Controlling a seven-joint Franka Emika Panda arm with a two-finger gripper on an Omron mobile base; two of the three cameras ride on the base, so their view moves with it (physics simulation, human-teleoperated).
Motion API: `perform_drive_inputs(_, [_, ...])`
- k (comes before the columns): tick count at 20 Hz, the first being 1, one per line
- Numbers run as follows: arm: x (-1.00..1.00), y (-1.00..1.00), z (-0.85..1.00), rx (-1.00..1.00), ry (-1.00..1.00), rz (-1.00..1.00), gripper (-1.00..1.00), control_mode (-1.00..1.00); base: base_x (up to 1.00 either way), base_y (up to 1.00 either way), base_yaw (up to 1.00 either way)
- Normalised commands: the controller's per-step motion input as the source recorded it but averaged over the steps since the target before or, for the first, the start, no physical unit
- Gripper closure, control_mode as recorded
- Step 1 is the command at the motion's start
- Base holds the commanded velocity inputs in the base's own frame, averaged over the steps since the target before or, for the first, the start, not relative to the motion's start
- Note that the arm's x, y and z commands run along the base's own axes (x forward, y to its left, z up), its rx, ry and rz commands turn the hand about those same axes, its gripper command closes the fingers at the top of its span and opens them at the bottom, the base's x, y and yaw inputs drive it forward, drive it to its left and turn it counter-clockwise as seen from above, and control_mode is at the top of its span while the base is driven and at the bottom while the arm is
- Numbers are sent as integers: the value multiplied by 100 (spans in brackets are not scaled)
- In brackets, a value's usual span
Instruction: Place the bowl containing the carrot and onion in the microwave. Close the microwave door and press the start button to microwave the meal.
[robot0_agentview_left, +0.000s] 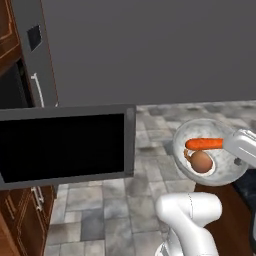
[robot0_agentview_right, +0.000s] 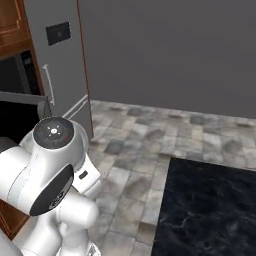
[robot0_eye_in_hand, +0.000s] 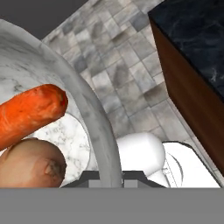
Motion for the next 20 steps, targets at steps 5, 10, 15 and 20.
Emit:
perform_drive_inputs(5, [0,0,0,0,0,0,100,100,74,-3,-15])
perform_drive_inputs(10, [0,0,0,0,0,0,100,100,68,0,-12])
perform_drive_inputs(15, [0,0,0,0,0,0,100,100,65,-8,2])
perform_drive_inputs(20, [0,0,0,0,0,0,100,100,56,-34,29])
